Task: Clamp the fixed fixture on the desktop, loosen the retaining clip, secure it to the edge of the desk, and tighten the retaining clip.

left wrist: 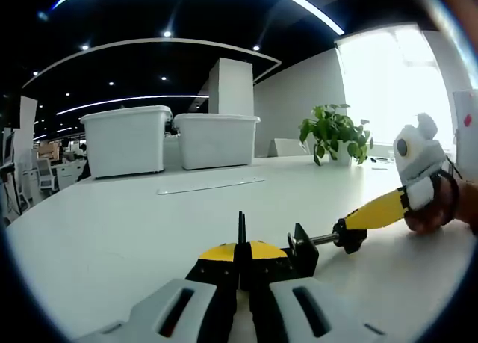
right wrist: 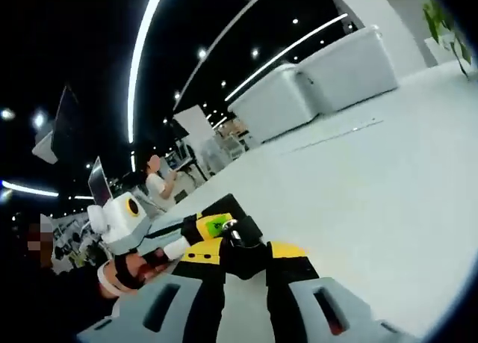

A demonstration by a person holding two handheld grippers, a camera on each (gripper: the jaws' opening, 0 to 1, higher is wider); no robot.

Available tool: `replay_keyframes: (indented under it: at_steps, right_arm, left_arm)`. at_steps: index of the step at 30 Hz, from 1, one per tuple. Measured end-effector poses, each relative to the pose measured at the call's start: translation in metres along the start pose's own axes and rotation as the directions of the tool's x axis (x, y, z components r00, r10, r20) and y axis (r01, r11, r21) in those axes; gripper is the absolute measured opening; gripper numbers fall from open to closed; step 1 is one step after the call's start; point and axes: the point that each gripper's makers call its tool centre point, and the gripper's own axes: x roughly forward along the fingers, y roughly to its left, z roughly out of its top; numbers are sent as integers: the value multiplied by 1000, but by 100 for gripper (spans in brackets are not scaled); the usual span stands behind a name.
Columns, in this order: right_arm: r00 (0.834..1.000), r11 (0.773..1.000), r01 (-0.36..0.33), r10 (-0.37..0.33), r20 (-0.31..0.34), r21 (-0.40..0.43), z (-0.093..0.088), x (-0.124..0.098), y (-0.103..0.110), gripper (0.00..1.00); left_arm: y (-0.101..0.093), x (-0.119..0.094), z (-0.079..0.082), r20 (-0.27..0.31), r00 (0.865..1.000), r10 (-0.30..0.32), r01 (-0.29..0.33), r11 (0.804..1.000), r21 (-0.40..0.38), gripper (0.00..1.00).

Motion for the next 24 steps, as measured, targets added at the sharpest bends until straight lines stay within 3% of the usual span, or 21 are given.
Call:
replay_keyframes:
  at_steps: [3, 6, 10, 13, 16, 21, 24]
  right_arm:
    - [1000, 994, 12, -10, 19, -106, 1, 0, 4, 19]
    - [999, 974, 34, -24, 44, -222, 1, -1, 7, 19]
    - [996, 917, 73, -46, 79, -393, 2, -1, 12, 19]
    - [994, 880, 96, -60, 93, -465, 2, -1, 12, 19]
    - [991, 810, 125, -72, 114, -573, 3, 0, 14, 19]
    - [985, 644, 167, -79, 152, -747, 1, 0, 18, 19]
    - [985, 615, 170, -76, 157, -770, 0, 0, 19, 19]
  left_arm:
    - [1, 0, 0, 0, 1000, 2, -2, 1000, 1, 4]
    - [1, 0, 0, 0, 1000, 5, -5, 1000, -1, 4]
    - [2, -1, 0, 1, 1000, 9, -9, 1000, -3, 4]
    - [2, -1, 0, 0, 1000, 10, -10, 1000, -3, 4]
    - [2, -1, 0, 0, 1000, 11, -11, 1000, -3, 4]
    - [3, -1, 0, -1, 1000, 12, -12, 1000, -5, 4]
    - [3, 0, -1, -2, 1000, 13, -13, 1000, -7, 4]
